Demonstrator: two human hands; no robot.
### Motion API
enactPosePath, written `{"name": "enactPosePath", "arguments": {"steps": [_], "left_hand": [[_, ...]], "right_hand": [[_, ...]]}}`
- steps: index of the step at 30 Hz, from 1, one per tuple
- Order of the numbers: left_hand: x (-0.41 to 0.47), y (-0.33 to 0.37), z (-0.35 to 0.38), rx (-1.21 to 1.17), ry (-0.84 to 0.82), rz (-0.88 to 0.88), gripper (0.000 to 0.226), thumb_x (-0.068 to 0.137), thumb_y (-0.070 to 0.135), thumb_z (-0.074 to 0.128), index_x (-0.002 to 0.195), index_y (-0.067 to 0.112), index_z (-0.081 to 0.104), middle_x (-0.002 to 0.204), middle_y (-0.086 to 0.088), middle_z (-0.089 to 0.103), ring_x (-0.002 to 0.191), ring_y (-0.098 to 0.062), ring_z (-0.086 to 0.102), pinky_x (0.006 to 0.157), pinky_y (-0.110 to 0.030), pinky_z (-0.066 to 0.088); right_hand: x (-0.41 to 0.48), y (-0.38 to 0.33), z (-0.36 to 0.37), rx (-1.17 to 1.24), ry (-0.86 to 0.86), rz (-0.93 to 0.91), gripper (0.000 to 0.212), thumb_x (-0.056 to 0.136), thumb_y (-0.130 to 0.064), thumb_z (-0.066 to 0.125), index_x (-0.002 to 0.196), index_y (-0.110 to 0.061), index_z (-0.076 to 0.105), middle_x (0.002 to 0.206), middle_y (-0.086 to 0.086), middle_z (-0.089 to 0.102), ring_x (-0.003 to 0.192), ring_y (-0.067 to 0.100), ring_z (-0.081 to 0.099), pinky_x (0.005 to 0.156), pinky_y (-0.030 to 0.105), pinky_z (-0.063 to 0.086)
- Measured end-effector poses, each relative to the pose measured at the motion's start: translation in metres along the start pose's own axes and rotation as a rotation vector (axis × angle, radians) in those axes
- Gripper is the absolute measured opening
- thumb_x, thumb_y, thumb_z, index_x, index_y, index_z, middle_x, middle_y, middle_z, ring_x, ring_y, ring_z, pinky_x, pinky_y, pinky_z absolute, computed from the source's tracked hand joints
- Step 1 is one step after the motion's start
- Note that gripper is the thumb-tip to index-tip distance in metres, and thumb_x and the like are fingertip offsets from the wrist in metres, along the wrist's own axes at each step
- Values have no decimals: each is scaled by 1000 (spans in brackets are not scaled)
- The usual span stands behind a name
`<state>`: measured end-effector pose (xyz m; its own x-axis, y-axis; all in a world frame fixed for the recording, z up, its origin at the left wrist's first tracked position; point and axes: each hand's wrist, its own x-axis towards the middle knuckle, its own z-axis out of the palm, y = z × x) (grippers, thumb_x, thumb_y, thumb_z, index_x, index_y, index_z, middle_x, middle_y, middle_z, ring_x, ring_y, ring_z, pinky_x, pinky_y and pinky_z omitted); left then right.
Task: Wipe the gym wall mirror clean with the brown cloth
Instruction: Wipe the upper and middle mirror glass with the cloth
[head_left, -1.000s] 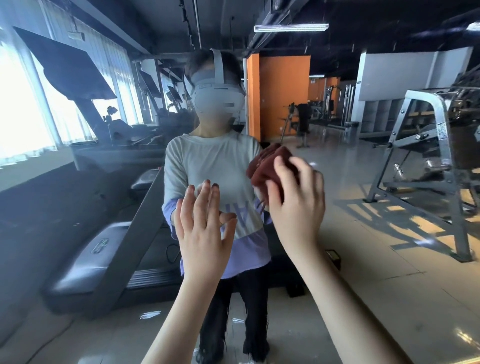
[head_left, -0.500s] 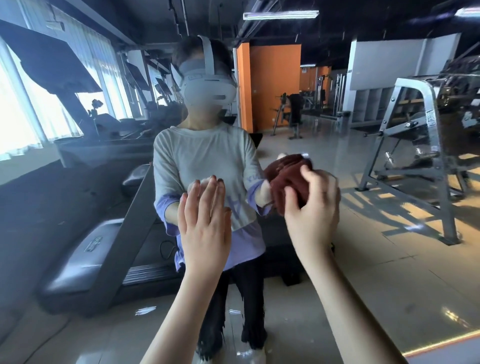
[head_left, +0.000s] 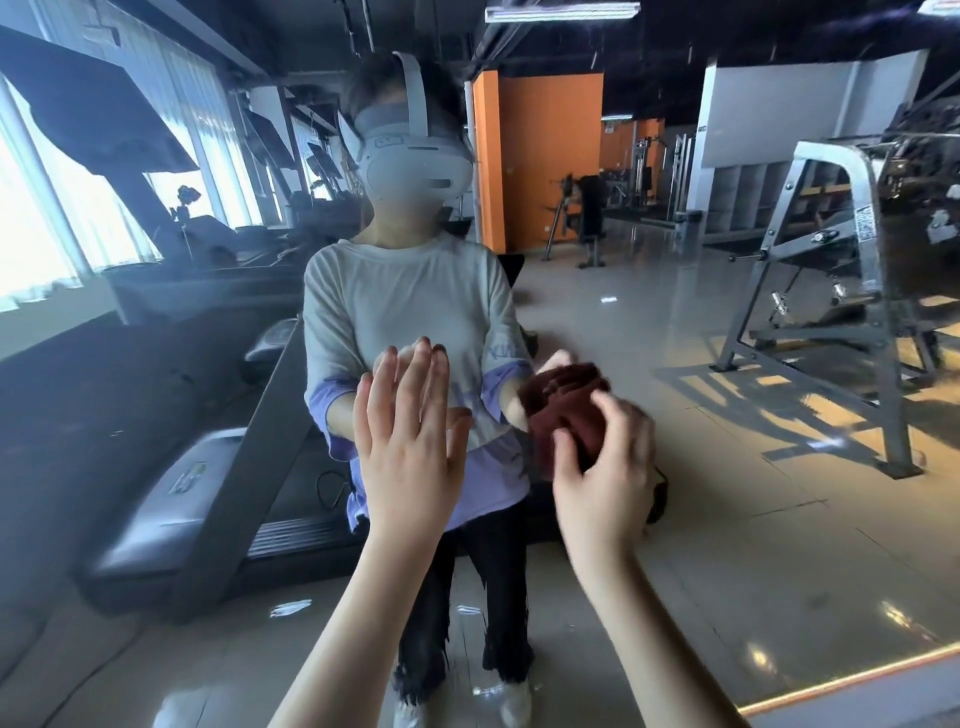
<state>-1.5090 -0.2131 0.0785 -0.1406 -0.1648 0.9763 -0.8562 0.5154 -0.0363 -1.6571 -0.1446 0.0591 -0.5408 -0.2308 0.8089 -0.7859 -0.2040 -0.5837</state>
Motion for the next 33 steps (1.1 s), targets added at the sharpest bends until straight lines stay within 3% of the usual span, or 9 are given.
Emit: {"name": "enactPosePath", "arguments": {"steps": [3, 9, 13, 16, 19, 22, 27, 30, 33], "left_hand": [[0, 0, 0, 26, 18, 24, 49, 97, 27, 57, 142, 7, 51, 146, -9, 49, 136, -35, 41, 109, -53, 37], [-5, 10, 0, 8, 40, 26, 46, 91, 13, 66, 136, 6, 61, 139, -10, 59, 134, -28, 43, 105, -49, 42], [-5, 11, 1, -7, 49, 15, 47, 89, 10, 66, 136, 4, 60, 139, -11, 59, 135, -29, 43, 108, -49, 39], [-6, 14, 2, -21, 55, 22, 46, 90, 11, 66, 135, 5, 60, 139, -10, 59, 134, -30, 43, 108, -50, 39], [-11, 16, 4, -35, 42, 51, 46, 89, 10, 68, 134, 6, 61, 138, -11, 61, 135, -30, 43, 109, -50, 39], [-16, 18, 6, -46, 22, 60, 48, 87, 12, 69, 134, 6, 60, 138, -12, 60, 135, -31, 42, 111, -51, 36], [-17, 16, 6, -58, 14, 71, 52, 87, 12, 70, 136, 7, 55, 139, -13, 59, 136, -32, 41, 112, -50, 34], [-17, 16, 5, -62, 16, 80, 53, 89, 13, 69, 138, 9, 51, 141, -12, 58, 136, -32, 41, 112, -52, 36], [-18, 18, 6, -71, 18, 61, 54, 88, 11, 69, 138, 9, 51, 141, -13, 58, 137, -32, 40, 113, -51, 35]], "right_hand": [[-14, 2, 2, 0, -148, -96, 57, 66, -3, 83, 113, -18, 52, 109, 12, 61, 98, 31, 60, 74, 24, 40], [-5, 23, -7, 41, 36, 176, 50, 73, 0, 79, 117, -7, 57, 111, 19, 57, 98, 41, 60, 76, 31, 42], [-44, 19, 1, -12, -150, 43, 61, 59, 3, 87, 110, -12, 57, 105, 14, 61, 93, 35, 62, 72, 26, 39], [-39, 29, 1, 13, -128, 60, 56, 58, 5, 87, 107, -6, 61, 102, 14, 63, 94, 26, 57, 72, 25, 40], [-40, 42, -5, -7, -26, 165, 58, 65, 4, 84, 113, -10, 55, 107, 18, 62, 98, 34, 59, 76, 33, 45], [-63, 36, -2, -44, -95, 166, 67, 64, 4, 84, 114, -19, 47, 112, 18, 61, 99, 41, 63, 77, 37, 52], [-67, 43, 1, -28, -182, 95, 54, 59, 3, 87, 106, -5, 62, 104, 14, 62, 92, 36, 64, 75, 31, 48], [-63, 60, -4, -33, -71, 244, 46, 73, -7, 77, 115, -6, 57, 111, 18, 63, 98, 40, 63, 78, 37, 50], [-77, 52, -1, -53, -103, 232, 53, 69, 2, 82, 115, -4, 56, 113, 20, 61, 101, 40, 61, 77, 46, 56]]}}
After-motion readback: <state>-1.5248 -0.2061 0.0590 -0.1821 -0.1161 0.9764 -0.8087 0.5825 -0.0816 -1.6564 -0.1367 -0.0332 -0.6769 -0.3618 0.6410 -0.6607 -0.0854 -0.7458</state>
